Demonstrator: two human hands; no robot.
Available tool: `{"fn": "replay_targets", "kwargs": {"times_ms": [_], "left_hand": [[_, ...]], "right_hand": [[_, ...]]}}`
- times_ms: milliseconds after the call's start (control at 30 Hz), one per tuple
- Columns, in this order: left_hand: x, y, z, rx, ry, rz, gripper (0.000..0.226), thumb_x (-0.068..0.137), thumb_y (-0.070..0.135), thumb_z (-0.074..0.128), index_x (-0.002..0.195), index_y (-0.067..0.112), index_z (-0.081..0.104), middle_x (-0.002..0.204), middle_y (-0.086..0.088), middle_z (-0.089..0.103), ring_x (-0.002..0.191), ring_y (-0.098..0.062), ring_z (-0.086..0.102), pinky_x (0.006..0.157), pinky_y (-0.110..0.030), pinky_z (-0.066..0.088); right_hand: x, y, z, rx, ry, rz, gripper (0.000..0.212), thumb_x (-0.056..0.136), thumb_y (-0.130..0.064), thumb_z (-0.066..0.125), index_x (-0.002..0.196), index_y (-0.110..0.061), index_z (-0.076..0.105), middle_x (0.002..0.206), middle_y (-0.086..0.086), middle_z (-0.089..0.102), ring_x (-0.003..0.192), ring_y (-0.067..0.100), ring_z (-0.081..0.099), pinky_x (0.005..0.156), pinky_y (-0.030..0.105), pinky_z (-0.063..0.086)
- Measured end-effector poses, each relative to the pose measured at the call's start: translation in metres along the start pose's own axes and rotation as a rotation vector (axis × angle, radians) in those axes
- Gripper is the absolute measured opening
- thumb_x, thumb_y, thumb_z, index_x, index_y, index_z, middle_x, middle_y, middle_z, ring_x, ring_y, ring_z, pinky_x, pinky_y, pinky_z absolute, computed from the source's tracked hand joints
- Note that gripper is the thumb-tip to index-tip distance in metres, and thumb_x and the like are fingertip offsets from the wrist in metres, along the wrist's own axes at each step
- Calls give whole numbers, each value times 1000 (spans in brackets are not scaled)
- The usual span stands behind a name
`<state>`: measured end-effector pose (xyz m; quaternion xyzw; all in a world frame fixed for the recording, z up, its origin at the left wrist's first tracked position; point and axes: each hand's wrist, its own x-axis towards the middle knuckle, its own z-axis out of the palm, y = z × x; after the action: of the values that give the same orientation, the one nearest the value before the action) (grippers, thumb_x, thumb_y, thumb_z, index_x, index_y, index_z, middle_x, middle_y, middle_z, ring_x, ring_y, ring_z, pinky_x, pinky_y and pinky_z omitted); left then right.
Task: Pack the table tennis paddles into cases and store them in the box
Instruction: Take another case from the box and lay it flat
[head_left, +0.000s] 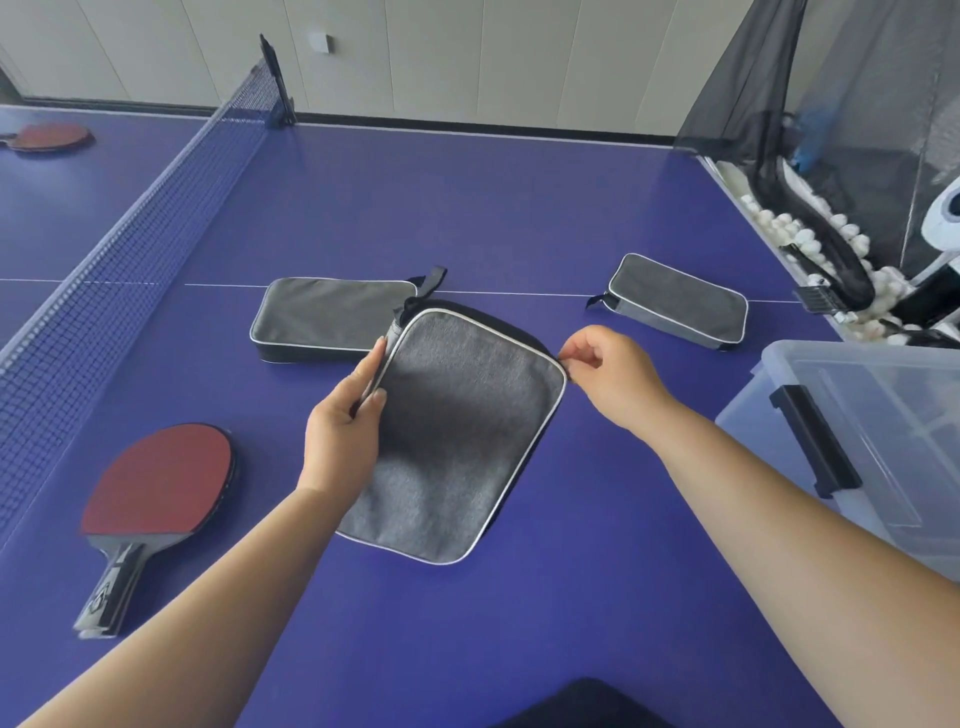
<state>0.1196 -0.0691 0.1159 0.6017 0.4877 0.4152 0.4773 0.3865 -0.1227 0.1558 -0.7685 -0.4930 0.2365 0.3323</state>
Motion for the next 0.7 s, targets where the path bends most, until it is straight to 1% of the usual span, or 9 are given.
{"fn": "replay_targets", "kwargs": {"times_ms": [167,267,333,400,467,500,567,633,700], "left_hand": [[5,-3,5,-82,71,-112,52,99,8,50,122,55,55,118,26,65,86,16,57,75,3,38],[9,-6,8,-130,88,-170,49,100,9,51,128,49,56,117,23,67,88,19,57,72,4,38],[11,-9,10,-166,101,-204,47,100,11,51,129,48,57,115,20,69,87,12,58,75,-1,41],[13,-12,14,-213,120,-243,46,100,14,51,128,49,58,93,21,70,79,-1,54,76,-11,42],[13,-15,20,-271,144,-290,46,99,14,51,126,50,59,59,18,48,61,-10,34,66,-21,36],[14,-16,22,-303,156,-315,46,99,13,51,125,50,59,54,15,37,60,-12,26,64,-23,32],[15,-15,26,-357,177,-360,47,98,13,52,122,52,61,59,11,33,64,-13,26,69,-23,35],[15,-14,29,-390,201,-396,49,97,13,52,114,58,62,72,7,43,75,-15,35,79,-25,41],[16,-13,29,-408,258,-436,48,97,13,52,121,54,61,83,12,56,83,-13,44,84,-26,43]], "right_hand": [[-4,11,3,20,-19,68,3,95,-17,56,95,-18,60,82,-7,64,72,2,56,58,15,36],[-7,16,6,45,-28,97,4,95,-19,57,95,-16,60,84,-3,65,73,5,57,58,17,37],[-9,19,7,58,-37,113,5,95,-20,58,94,-16,61,84,-2,66,76,9,57,60,20,39],[-12,22,9,61,-56,122,5,95,-22,59,92,-18,61,84,-2,66,77,10,58,61,20,39],[-15,25,10,68,-77,133,5,95,-22,59,92,-18,61,84,-2,66,77,9,58,62,20,40],[-17,27,11,70,-86,140,5,95,-21,59,92,-18,61,84,-2,65,77,9,58,62,20,40],[-22,32,12,66,-101,152,5,95,-21,59,92,-17,61,83,-3,65,77,9,58,62,19,40],[-27,37,14,63,-118,165,5,95,-21,59,91,-18,61,83,-3,65,77,10,58,63,20,41],[-31,42,15,63,-140,181,5,95,-21,59,91,-18,61,84,-2,65,79,11,59,65,21,43]]}}
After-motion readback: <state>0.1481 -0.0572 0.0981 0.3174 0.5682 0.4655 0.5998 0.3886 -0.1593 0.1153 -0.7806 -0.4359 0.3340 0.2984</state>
